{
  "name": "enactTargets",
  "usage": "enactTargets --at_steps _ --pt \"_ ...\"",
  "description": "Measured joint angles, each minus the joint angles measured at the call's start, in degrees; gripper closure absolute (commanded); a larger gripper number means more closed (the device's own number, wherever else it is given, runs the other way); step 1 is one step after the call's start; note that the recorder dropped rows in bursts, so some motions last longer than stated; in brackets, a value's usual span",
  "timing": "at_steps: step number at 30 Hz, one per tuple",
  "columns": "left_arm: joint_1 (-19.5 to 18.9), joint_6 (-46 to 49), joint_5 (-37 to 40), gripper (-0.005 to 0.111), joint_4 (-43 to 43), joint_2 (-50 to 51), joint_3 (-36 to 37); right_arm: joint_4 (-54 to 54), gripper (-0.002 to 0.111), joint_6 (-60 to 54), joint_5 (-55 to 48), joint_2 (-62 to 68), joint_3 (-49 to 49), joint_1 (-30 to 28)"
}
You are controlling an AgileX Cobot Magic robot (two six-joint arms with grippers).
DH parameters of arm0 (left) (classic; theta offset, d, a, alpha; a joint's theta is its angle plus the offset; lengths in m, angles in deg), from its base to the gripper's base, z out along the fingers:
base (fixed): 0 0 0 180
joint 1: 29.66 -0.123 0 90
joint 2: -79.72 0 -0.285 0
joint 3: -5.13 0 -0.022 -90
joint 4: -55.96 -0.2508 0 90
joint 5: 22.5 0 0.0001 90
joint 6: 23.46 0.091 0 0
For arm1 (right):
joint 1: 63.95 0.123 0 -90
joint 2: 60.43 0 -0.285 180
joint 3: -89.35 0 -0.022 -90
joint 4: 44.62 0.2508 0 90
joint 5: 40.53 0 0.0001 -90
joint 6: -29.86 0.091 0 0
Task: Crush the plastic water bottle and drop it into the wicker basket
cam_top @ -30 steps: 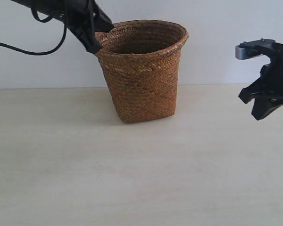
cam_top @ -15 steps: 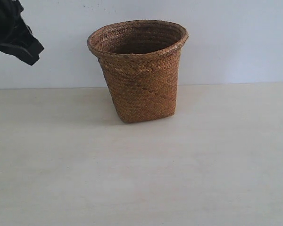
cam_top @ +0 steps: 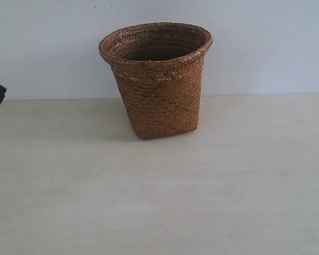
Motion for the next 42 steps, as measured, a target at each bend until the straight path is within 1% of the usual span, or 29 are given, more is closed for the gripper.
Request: enactTargets --at_steps 5,9,12,18,20,28,34,38,42 --pt "0.0 -1.4 -2.7 0.102 0.0 -6.7 7.9 2.2 0.108 -2.3 4.9 -7.2 -7.6 0.0" --pt "0.0 -2.2 -6.5 0.102 0.0 -12.5 13.3 5.2 0.108 -5.4 8.3 -13.9 -12.2 0.0" --pt "0.0 -3.4 -11.2 0.102 0.0 -18.3 18.1 9.7 0.108 -9.7 10.7 -19.1 -14.8 0.0" --pt "0.0 -8.0 -21.5 0.102 0.0 -29.5 27.1 23.2 0.108 -20.9 13.1 -27.1 -18.5 0.0" --pt "0.0 -9.5 -23.7 0.102 0.0 -32.4 29.4 24.7 0.108 -22.3 13.3 -28.7 -19.3 0.0" --pt "0.0 -10.8 -25.9 0.102 0.2 -43.4 35.5 26.3 0.108 -23.1 11.9 -38.3 -21.8 0.0" --pt "0.0 -10.8 -28.7 0.102 3.3 -51.3 40.2 26.9 0.108 -22.3 11.3 -45.2 -21.8 0.0" --pt "0.0 -10.9 -35.9 0.102 6.2 -53.9 44.3 30.2 0.108 -22.1 14.6 -47.6 -25.1 0.0" --pt "0.0 -10.9 -44.0 0.102 6.8 -54.3 49.3 31.3 0.108 -22.1 19.6 -48.0 -30.7 0.0"
